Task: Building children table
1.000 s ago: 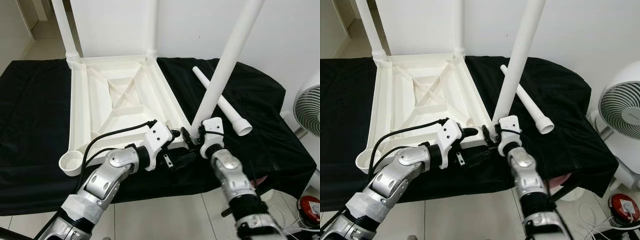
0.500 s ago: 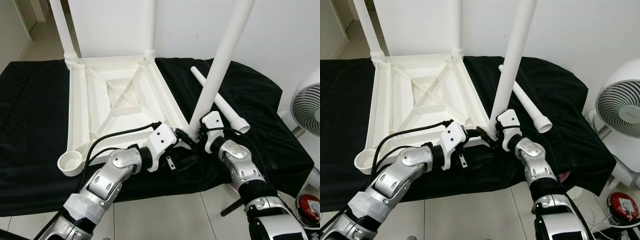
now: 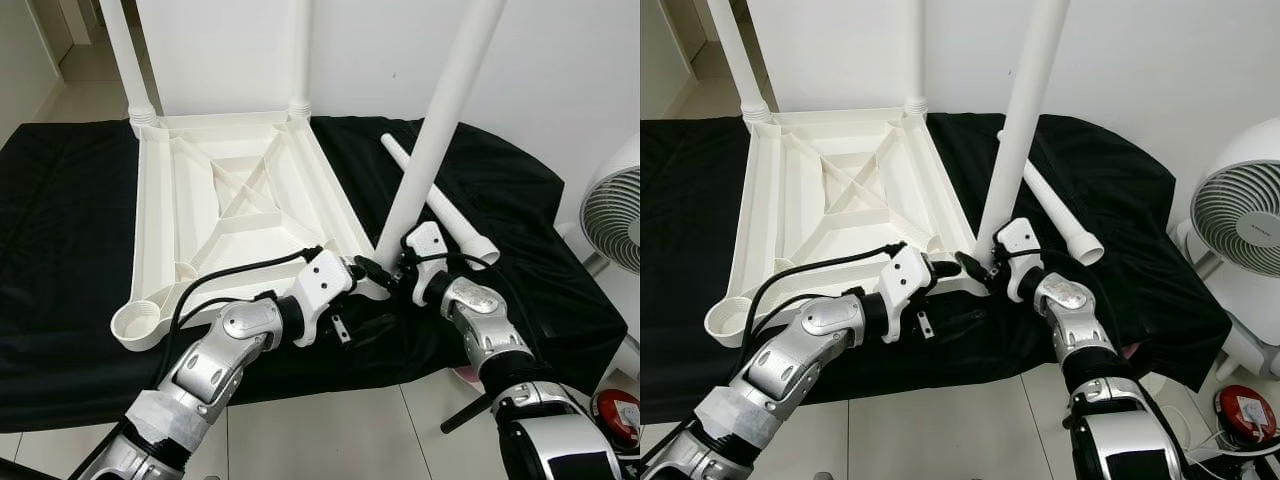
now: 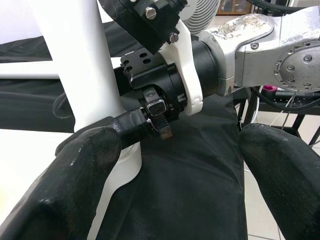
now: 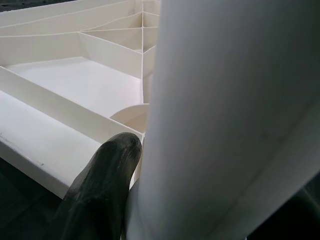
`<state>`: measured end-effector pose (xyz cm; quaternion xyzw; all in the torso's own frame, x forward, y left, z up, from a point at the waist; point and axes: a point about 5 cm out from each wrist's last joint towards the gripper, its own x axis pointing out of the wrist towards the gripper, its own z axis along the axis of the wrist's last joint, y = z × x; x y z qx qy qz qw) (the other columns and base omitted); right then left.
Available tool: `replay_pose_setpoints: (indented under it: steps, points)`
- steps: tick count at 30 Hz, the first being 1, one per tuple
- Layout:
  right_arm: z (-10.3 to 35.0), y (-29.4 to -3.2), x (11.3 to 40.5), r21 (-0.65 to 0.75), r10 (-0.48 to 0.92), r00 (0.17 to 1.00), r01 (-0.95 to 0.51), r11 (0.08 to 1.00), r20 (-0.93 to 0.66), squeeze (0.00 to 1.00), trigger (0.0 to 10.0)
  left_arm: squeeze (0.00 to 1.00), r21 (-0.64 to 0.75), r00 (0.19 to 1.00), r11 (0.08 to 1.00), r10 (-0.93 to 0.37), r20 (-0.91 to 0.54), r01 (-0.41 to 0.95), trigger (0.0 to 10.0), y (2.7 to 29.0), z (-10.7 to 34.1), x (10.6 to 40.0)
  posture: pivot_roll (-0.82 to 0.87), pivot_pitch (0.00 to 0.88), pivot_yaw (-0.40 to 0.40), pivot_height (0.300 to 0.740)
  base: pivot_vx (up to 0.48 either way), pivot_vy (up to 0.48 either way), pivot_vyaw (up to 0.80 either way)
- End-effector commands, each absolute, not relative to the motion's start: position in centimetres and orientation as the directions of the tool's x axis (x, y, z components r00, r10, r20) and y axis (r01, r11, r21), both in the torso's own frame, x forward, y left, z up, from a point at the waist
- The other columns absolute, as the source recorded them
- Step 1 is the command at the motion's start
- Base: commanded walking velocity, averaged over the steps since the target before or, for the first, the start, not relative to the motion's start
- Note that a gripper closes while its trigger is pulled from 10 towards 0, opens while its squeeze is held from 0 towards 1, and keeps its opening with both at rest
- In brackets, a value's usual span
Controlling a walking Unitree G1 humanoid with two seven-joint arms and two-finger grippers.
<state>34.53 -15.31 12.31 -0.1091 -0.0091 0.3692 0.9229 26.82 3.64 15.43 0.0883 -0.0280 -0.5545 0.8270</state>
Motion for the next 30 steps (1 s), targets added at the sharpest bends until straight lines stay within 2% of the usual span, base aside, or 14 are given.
replay_pose_setpoints:
  steps: [1, 6, 9, 16, 18, 19, 24, 30]
  points:
    - [10.9, -15.4, 34.1, -0.169, 0.679, 0.725, -0.688, 0.706, -0.116, 0.0, 10.0, 0.0, 0.183, 0.332, 0.314, -0.94, -0.077, 0.932, 10.0, 3.4, 15.1, 26.4, -0.07, 0.0, -0.044, 0.74, 0.0, 0.0, 0.0]
    - [10.5, -15.2, 34.1, -0.14, 0.632, 0.766, -0.643, 0.753, -0.118, 0.0, 10.0, 0.0, 0.183, 0.333, 0.315, -0.94, -0.078, 0.931, 10.0, 3.4, 15.1, 26.4, -0.07, 0.0, -0.045, 0.74, 0.0, 0.0, 0.0]
    - [10.3, -15.0, 34.1, -0.113, 0.554, 0.826, -0.563, 0.818, -0.105, 0.0, 10.0, 0.0, 0.184, 0.338, 0.32, -0.938, -0.077, 0.929, 10.0, 3.5, 15.1, 26.4, -0.07, 0.0, -0.045, 0.74, 0.0, 0.0, 0.0]
    - [10.7, -13.8, 33.9, -0.076, 0.45, 0.891, -0.453, 0.888, -0.052, 0.0, 10.0, 0.0, 0.198, 0.355, 0.333, -0.931, -0.09, 0.922, 10.0, 3.9, 15.0, 26.8, -0.07, 0.0, -0.056, 0.74, 0.0, 0.0, 0.0]
    - [10.7, -13.8, 33.8, -0.027, 0.323, 0.945, -0.324, 0.946, -0.04, 0.0, 10.0, 0.0, 0.203, 0.367, 0.342, -0.925, -0.096, 0.917, 10.0, 4.1, 14.8, 27.0, -0.07, 0.0, -0.056, 0.74, 0.0, 0.0, 0.0]
    - [10.7, -13.8, 33.8, -0.027, 0.323, 0.945, -0.324, 0.946, -0.04, 0.0, 10.0, 0.0, 0.203, 0.367, 0.342, -0.925, -0.096, 0.917, 10.0, 4.1, 14.8, 27.0, -0.07, 0.0, -0.056, 0.74, 0.0, 0.0, 0.0]
    - [10.5, -13.4, 33.0, 0.015, 0.051, 0.998, -0.05, 0.999, -0.04, 0.0, 10.0, 0.0, 0.209, 0.39, 0.364, -0.916, -0.097, 0.908, 10.0, 4.6, 14.8, 27.5, -0.07, 0.0, -0.059, 0.74, 0.0, 0.0, 0.0]
    - [10.5, -12.4, 32.4, 0.018, -0.037, 0.999, 0.037, 0.999, -0.036, 0.0, 10.0, 0.0, 0.217, 0.406, 0.379, -0.909, -0.097, 0.9, 10.0, 4.9, 14.9, 28.0, -0.07, 0.0, -0.06, 0.74, 0.0, 0.0, 0.0]
